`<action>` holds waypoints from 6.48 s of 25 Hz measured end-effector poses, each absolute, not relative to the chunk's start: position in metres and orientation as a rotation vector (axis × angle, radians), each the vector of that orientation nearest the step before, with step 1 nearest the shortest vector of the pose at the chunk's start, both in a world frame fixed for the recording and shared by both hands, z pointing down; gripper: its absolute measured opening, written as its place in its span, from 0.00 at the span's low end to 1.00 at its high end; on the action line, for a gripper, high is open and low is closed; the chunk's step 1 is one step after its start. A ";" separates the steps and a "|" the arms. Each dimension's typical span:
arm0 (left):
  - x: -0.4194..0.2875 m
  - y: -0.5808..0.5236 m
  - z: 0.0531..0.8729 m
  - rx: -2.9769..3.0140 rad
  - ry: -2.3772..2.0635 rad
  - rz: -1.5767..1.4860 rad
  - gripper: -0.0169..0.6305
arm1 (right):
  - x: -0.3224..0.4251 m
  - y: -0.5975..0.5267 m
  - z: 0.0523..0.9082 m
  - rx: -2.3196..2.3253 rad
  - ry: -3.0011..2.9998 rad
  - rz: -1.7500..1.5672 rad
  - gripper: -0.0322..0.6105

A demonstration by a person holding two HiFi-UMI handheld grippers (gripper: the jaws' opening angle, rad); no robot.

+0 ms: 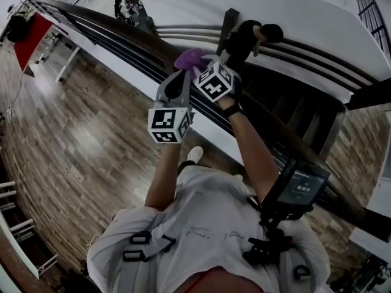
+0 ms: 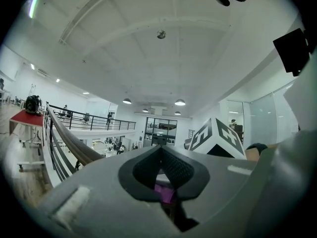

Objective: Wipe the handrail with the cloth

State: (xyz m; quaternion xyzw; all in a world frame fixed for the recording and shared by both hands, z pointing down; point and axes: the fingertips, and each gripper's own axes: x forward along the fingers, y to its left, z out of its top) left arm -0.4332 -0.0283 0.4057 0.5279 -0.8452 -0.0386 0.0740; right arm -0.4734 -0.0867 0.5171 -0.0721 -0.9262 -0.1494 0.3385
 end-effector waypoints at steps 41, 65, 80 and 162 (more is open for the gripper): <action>-0.280 -0.150 0.401 2.043 -2.189 0.010 0.02 | -0.255 -0.173 0.516 0.227 -2.377 -0.279 0.20; -0.155 -0.206 0.400 2.334 -1.879 0.036 0.02 | -0.125 -0.201 0.514 0.548 -2.333 -0.238 0.20; -0.083 -0.228 0.396 2.472 -1.699 0.040 0.02 | -0.066 -0.213 0.513 0.635 -2.323 -0.163 0.20; 0.429 -0.291 0.371 3.041 -0.621 0.090 0.02 | 0.577 -0.397 0.492 1.810 -1.763 0.100 0.20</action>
